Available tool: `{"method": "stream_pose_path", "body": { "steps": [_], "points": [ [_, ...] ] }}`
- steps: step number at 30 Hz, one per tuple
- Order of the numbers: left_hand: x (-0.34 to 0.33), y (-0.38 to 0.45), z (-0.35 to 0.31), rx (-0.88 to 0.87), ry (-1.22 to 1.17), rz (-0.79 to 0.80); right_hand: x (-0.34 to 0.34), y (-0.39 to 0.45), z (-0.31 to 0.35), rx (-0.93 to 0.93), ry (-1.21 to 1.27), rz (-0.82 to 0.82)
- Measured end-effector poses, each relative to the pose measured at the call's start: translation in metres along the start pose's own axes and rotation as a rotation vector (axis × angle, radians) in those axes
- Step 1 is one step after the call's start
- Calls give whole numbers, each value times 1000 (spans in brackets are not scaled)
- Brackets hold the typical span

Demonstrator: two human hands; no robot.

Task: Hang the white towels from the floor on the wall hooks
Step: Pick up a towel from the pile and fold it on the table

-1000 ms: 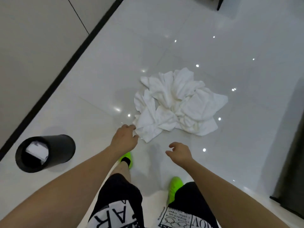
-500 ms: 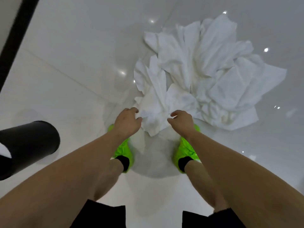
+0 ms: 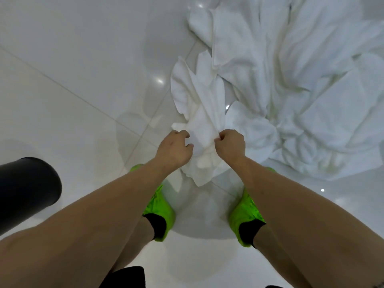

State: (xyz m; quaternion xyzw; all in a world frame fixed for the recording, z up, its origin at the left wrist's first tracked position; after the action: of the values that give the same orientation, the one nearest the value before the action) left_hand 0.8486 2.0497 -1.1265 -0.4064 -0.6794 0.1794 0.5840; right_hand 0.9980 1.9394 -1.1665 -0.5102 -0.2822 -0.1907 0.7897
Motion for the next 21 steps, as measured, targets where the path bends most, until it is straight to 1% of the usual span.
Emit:
{"method": "stream_pose_path", "body": {
  "steps": [4,9,12,16,18,21],
  "points": [
    [35,-36,-22,-4,8,-20,32,-39,22,32,47,9],
    [121,-118,-80,-46,-9,-70,127,-119,70,124,100,-29],
    [190,-174,-129,-116,-14,-119,200,-173,100,202,57,-13],
    [277,-245,-203,-281,56,-175,316,-236,147,303,27,-44],
    [316,-282,-244,-385,80,-192,381,-270,167,320,70,-79],
    [367,-331,-304,-529,80,-200,470,-318,187,280,150,-122]
  ]
}}
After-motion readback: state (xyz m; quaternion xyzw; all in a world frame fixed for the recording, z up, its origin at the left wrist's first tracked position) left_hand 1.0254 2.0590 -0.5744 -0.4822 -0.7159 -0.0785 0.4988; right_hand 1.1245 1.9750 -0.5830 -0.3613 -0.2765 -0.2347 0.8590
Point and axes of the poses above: each hand's wrist, its own y-axis towards the middle knuckle, its own x-axis out of the back of the hand, z = x × y, the point moved 7 cm from there along y, towards the middle knuckle, and after that the axes turned 8 degrees about -z, right-handed, at the moved point
